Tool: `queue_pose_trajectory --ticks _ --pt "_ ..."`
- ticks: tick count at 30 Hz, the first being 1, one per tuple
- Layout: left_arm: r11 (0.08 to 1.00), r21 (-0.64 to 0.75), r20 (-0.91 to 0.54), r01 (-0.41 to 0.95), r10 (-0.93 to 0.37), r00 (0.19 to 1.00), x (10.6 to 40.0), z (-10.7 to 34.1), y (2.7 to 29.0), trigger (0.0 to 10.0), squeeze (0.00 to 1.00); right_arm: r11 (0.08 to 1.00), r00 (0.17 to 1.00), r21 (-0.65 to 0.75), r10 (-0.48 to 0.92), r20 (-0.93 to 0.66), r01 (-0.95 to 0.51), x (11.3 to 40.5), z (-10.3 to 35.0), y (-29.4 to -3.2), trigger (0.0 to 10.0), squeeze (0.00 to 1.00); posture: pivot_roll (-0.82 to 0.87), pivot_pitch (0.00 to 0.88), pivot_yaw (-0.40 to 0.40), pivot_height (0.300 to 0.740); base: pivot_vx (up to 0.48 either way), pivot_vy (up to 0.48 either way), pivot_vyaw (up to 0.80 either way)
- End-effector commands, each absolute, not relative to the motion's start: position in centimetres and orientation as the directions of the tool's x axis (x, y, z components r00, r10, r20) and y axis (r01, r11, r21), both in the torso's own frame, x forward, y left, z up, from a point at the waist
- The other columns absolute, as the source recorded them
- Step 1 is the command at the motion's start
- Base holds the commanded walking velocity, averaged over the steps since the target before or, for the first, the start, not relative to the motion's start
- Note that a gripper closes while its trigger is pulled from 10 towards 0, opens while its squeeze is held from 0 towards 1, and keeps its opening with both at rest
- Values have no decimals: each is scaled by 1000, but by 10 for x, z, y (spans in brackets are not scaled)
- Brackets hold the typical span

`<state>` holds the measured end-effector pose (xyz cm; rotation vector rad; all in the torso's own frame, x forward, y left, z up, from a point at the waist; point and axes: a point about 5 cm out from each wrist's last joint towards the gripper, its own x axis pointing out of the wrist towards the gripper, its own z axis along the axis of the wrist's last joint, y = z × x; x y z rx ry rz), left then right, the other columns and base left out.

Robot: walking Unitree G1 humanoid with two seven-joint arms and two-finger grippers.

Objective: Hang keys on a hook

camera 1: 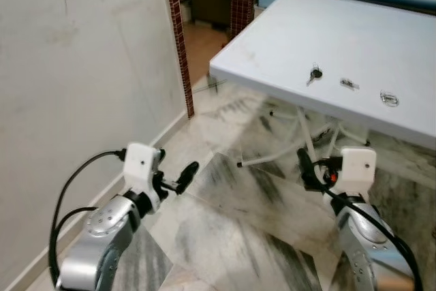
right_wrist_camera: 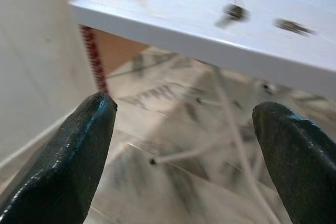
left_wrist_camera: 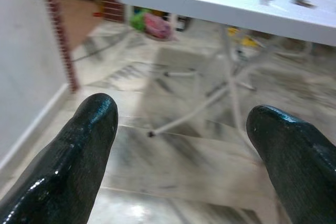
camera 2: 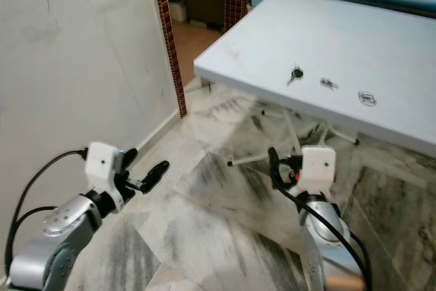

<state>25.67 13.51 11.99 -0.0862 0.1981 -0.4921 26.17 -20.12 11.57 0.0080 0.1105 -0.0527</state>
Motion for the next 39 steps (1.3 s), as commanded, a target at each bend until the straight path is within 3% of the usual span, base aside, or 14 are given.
queue_pose_trajectory --ticks 1,10,27,39 --pt "886 -120 -182 448 -464 867 256 119 141 10000 0 999 994 20 -25 -110 28 262 115 -192 10000 0 -18 103 45 740 428 0 0" --pt "883 -119 -185 453 -468 864 256 119 140 10000 0 1000 994 23 -18 -109 21 263 115 -188 10000 0 -15 102 44 740 430 0 0" --pt "879 -121 -189 461 -476 859 256 119 138 10000 0 999 994 23 -19 -110 22 264 114 -187 10000 0 -14 104 46 740 428 0 -630" --pt "879 -130 -195 458 -476 858 256 118 137 10000 0 1000 994 12 -8 -106 10 262 114 -186 10000 0 -16 98 45 740 388 0 0"
